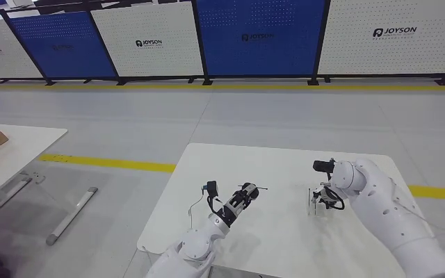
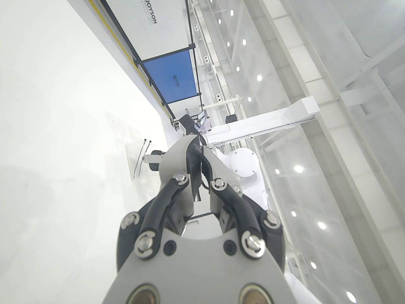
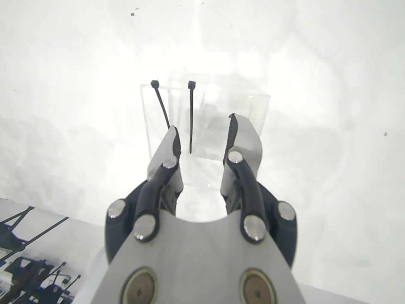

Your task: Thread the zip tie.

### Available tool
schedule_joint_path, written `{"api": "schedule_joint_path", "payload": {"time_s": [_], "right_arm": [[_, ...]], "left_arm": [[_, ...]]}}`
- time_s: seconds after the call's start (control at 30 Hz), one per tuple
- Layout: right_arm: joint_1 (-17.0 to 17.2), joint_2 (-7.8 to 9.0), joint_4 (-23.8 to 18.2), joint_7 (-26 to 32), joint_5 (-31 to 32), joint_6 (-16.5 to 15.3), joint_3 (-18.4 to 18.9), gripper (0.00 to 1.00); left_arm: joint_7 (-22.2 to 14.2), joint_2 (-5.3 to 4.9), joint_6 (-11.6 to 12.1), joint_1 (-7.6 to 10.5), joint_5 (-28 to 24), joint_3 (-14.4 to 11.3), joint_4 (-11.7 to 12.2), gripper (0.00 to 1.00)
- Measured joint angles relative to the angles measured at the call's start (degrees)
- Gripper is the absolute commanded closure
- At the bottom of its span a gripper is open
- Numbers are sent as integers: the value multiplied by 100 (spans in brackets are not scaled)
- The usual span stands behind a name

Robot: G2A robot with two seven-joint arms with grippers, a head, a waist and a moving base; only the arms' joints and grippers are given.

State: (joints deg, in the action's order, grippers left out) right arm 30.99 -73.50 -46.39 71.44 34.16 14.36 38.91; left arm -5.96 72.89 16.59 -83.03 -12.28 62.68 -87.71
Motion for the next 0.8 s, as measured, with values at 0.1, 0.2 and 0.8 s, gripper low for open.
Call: {"api": "schedule_joint_path", "payload": {"time_s": [0.1,0.2,0.8], "right_arm": [[-66,-78,182,-10,-28,-45,-62,70],[-140,-166,385,-38,-53,-86,-127,69],[-440,-585,1201,-181,-54,-225,-376,78]], "left_arm": [[0,0,0,0,0,0,0,100],[0,0,0,0,0,0,0,100],[0,0,0,0,0,0,0,100]]}}
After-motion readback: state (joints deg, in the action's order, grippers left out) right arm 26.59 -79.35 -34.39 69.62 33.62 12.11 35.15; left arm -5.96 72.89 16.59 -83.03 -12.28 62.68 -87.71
